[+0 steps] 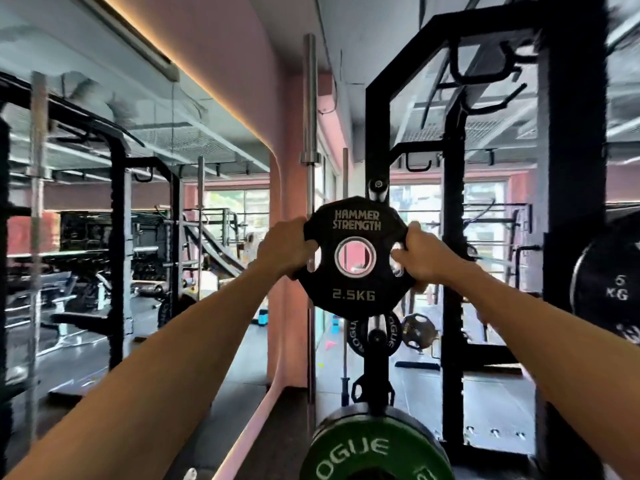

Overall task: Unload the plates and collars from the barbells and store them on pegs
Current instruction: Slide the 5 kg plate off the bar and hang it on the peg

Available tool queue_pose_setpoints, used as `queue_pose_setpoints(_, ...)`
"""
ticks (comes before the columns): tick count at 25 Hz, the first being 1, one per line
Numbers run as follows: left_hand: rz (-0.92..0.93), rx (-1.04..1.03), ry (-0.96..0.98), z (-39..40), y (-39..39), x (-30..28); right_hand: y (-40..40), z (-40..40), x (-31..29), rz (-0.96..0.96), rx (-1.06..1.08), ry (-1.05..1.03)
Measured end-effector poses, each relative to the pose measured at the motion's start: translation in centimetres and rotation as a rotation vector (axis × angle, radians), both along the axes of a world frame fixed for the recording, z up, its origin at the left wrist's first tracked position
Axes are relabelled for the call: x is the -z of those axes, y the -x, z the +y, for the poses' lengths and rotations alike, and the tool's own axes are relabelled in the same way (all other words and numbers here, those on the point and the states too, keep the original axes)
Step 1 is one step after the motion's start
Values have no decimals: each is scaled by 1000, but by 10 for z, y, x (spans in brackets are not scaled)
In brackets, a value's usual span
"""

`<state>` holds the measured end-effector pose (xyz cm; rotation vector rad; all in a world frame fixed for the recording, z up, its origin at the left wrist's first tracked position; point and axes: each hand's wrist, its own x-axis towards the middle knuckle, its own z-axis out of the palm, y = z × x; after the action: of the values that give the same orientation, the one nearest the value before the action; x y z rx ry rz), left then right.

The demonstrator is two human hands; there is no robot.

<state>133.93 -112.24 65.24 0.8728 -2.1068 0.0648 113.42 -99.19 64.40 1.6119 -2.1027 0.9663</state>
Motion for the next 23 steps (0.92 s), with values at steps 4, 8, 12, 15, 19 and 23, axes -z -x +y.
queue_pose_setpoints(4, 41, 97, 79, -27, 33, -38, 25, -14, -34, 33, 94, 74)
queue_pose_setpoints(8, 102, 174, 122, -58, 62, -75, 47, -32, -71, 61, 130, 122)
queue_pose_setpoints(12, 128, 191, 155, -83, 93, -105, 72, -51, -100, 40, 91, 131)
queue_pose_setpoints(15, 163, 200, 145, -101, 110, -117, 83, -67, -116, 36, 51, 119)
queue_pose_setpoints(19, 155, 198, 156, -128, 135, -132, 110, -97, -130, -7, 36, 102)
queue_pose_setpoints(23, 151, 205, 164, -151, 155, -143, 131, -121, -142, -52, 48, 114)
